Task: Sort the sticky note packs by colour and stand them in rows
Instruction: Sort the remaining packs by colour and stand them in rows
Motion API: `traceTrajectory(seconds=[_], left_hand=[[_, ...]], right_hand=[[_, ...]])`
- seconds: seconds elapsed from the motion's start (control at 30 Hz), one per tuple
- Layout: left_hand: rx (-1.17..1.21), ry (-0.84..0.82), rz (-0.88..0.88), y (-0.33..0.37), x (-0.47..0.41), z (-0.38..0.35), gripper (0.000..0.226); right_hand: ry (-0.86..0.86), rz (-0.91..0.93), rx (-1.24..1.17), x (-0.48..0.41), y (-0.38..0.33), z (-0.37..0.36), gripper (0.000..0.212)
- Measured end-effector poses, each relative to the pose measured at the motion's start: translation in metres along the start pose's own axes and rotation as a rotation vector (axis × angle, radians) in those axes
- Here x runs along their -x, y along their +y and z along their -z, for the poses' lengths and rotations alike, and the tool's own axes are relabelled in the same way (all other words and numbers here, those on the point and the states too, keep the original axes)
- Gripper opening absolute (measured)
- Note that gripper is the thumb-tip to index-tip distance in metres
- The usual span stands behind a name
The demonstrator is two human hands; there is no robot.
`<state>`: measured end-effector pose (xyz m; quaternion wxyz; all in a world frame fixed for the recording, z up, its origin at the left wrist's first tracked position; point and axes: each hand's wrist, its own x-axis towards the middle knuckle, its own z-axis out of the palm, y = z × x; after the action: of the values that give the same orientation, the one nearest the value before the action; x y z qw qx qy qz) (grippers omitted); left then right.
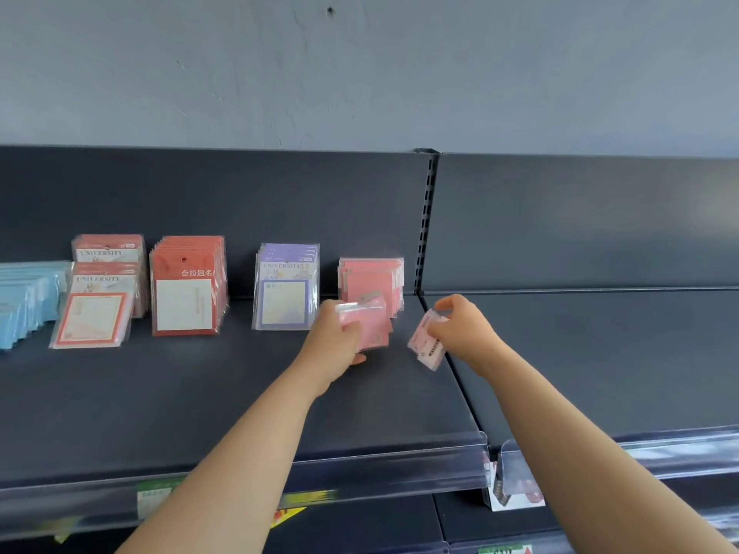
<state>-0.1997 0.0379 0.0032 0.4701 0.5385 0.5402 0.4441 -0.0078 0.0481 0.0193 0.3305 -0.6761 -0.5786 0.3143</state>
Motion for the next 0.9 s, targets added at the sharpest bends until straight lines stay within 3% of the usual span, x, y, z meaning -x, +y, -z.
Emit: traceTrajectory(seconds=[0.1,0.23,0.33,0.43,0.53,0.7,0.9], left_hand=[[-0.142,-0.01,-0.106,-0.002,0.007,-0.015,0.028],[-0.021,-0.121,-0.074,0.004,0.015,-0.02,0.02],[-0.006,-0.19,-0.054,0.002,0.015,-0.014,0.046],[-0.243,-0.178,-0.093,-0.006,0.012,-0.011,0.065],[-0.264,-0.155,-0.101,-0.008,0.01,-0.009,0.066],[-0.352,-0.112,-0.126,0.0,-0.001,-0.006,0.048],[-0.454,-0.141,-0.077,-0.014,-0.008,-0.003,0.07]], right_hand=[[-0.038,0.053,-0.059,0.001,-0.01,-0.015,0.032],[-0.208,0.034,-0.272,0.006,-0.017,-0.025,0.05],[-0.265,-0.003,-0.492,0.003,-0.011,-0.023,0.029],[-0.208,0.073,-0.297,0.002,-0.001,-0.023,0.051],[-0.181,0.122,-0.141,0.004,0.005,-0.025,0.067],[-0.185,0.222,-0.281,0.005,0.004,-0.025,0.056],[-0.173,0.204,-0.11,0.003,0.015,-0.031,0.045]])
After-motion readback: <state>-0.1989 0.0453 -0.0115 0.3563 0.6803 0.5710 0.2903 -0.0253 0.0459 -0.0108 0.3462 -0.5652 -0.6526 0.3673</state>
